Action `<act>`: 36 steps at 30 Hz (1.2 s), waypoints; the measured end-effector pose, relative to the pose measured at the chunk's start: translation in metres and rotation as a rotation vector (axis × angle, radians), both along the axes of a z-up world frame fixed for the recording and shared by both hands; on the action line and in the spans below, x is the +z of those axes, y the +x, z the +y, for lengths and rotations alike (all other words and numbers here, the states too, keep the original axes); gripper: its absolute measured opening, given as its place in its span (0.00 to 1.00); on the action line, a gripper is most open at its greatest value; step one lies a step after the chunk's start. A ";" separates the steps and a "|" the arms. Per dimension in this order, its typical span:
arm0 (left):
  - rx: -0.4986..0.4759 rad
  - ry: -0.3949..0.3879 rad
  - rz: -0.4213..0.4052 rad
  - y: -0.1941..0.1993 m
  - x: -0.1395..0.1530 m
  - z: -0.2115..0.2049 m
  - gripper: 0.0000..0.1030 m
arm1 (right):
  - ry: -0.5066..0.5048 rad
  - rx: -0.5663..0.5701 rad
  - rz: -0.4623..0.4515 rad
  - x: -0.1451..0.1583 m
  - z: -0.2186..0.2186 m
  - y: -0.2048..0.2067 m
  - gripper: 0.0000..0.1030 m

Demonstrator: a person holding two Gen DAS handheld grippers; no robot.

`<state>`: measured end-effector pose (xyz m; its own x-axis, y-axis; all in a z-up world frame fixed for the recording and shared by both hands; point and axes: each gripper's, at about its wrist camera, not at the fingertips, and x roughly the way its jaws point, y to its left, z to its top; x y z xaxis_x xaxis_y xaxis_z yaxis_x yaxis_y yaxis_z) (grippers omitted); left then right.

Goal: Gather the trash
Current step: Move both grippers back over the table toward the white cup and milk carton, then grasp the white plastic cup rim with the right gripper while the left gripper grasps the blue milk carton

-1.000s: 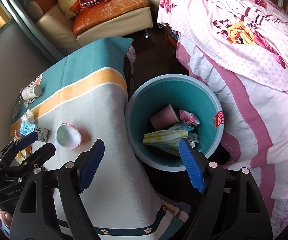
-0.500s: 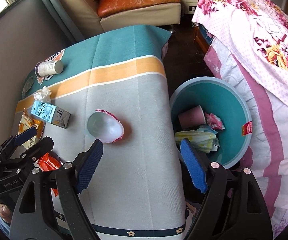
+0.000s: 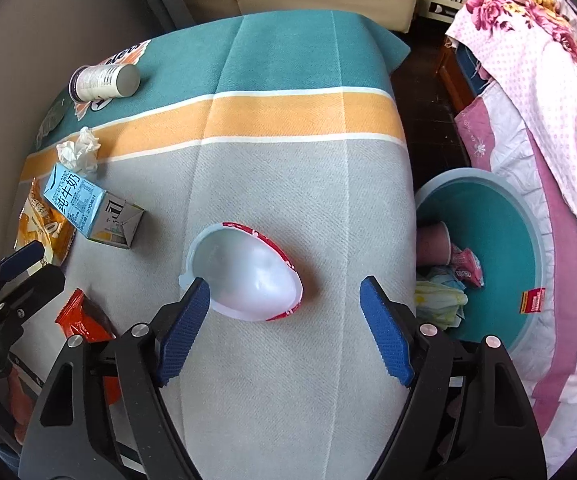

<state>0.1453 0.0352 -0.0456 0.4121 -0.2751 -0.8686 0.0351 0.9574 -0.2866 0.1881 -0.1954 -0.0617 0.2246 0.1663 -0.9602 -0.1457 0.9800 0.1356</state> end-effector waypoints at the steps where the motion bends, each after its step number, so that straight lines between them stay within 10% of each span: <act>1: 0.005 0.001 0.003 0.001 0.000 0.002 0.91 | 0.002 0.007 0.004 -0.002 0.001 0.003 0.64; 11: 0.065 -0.009 0.029 0.006 -0.003 0.015 0.91 | 0.011 0.040 0.044 -0.025 0.007 0.016 0.44; 15: 0.103 -0.032 0.042 0.009 -0.003 0.017 0.91 | 0.009 0.049 0.031 -0.025 0.007 0.011 0.11; 18: 0.137 -0.051 0.051 0.016 -0.001 0.019 0.91 | 0.017 0.060 0.013 -0.020 0.008 0.006 0.05; 36: 0.405 0.007 0.114 0.062 -0.020 0.004 0.91 | 0.084 0.034 -0.040 -0.002 -0.015 0.011 0.04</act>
<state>0.2071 0.0397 -0.0655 0.3868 -0.1048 -0.9162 -0.3766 0.8890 -0.2606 0.1986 -0.2107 -0.0639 0.2551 0.2535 -0.9331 -0.1852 0.9600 0.2102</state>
